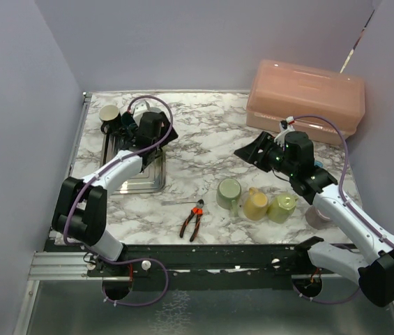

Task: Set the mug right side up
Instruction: Turn over the cup at the center of the board.

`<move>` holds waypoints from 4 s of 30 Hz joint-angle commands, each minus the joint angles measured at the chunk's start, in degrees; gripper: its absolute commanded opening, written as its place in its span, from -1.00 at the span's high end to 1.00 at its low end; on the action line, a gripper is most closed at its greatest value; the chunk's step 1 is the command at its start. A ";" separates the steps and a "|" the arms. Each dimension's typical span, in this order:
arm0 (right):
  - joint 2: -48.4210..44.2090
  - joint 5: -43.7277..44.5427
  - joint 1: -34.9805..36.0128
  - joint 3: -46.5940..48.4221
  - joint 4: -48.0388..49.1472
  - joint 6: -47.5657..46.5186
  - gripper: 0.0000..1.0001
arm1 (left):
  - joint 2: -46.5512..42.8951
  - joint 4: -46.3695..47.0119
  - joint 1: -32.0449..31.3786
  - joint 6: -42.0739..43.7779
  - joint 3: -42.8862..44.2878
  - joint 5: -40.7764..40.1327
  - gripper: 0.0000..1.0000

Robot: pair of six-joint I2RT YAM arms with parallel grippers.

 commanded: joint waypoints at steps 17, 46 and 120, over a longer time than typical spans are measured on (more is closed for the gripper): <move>-5.49 3.29 -0.41 4.76 -22.74 -15.16 -0.45 | -29.91 -5.49 0.48 2.37 -11.04 2.15 -0.98; 14.89 24.36 23.57 11.35 -35.55 -26.91 -0.45 | -23.56 -7.19 0.55 12.56 -6.40 5.22 -0.98; 40.10 40.76 26.89 19.01 -7.74 -18.16 0.99 | -24.57 -5.78 0.77 1.86 -8.93 8.17 -0.98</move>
